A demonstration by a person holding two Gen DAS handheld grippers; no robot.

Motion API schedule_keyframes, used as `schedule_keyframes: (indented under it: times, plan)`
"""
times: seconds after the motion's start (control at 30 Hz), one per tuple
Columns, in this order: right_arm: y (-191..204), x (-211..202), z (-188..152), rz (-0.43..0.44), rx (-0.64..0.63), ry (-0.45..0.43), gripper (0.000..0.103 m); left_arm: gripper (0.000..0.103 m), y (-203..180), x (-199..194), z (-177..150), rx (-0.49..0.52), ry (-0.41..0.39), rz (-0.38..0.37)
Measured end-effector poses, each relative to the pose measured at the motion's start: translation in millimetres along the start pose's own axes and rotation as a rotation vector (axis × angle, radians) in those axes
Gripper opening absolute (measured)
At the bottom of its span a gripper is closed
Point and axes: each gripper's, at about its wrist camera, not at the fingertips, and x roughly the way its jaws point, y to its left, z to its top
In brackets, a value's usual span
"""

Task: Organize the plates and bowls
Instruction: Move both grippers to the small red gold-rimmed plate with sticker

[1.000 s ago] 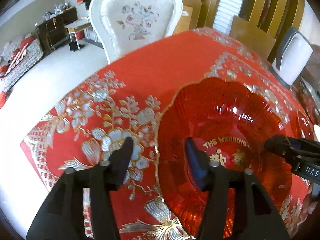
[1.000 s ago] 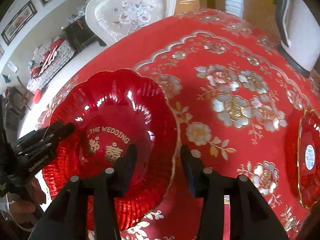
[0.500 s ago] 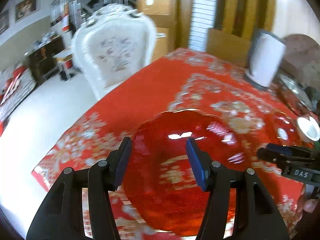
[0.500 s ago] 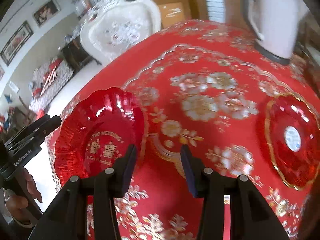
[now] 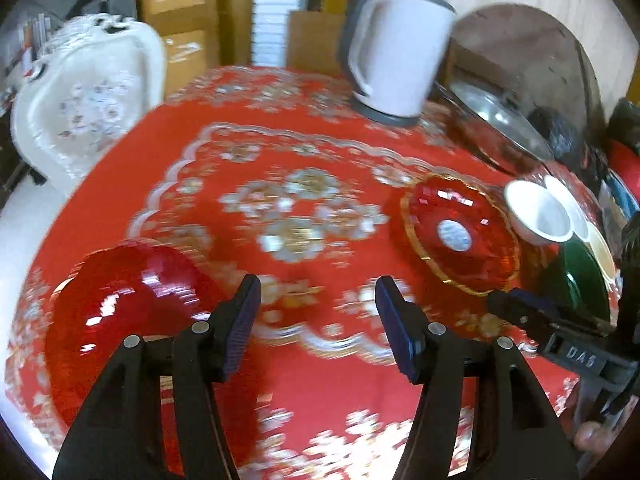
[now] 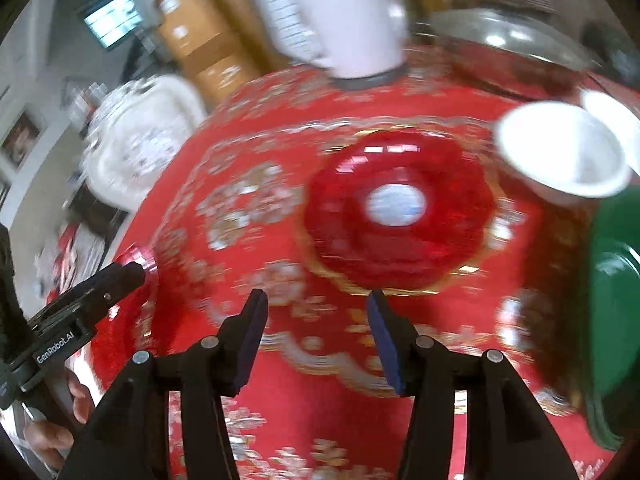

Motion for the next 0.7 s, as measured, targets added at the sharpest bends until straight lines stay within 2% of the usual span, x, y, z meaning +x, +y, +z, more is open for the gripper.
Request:
schedule_keyframes:
  times: [0.23, 0.5, 0.7]
  plan:
    - [-37, 4, 5, -0.066, 0.127, -0.019, 0.053, 0.06, -39, 45, 23, 0.004, 0.069, -0.012]
    - [-63, 11, 9, -0.11, 0.229, -0.043, 0.054, 0.06, -49, 85, 43, -0.045, 0.108, -0.005]
    - [-70, 18, 18, -0.147, 0.249, -0.065, 0.054, 0.06, -58, 100, 55, -0.052, 0.108, -0.013]
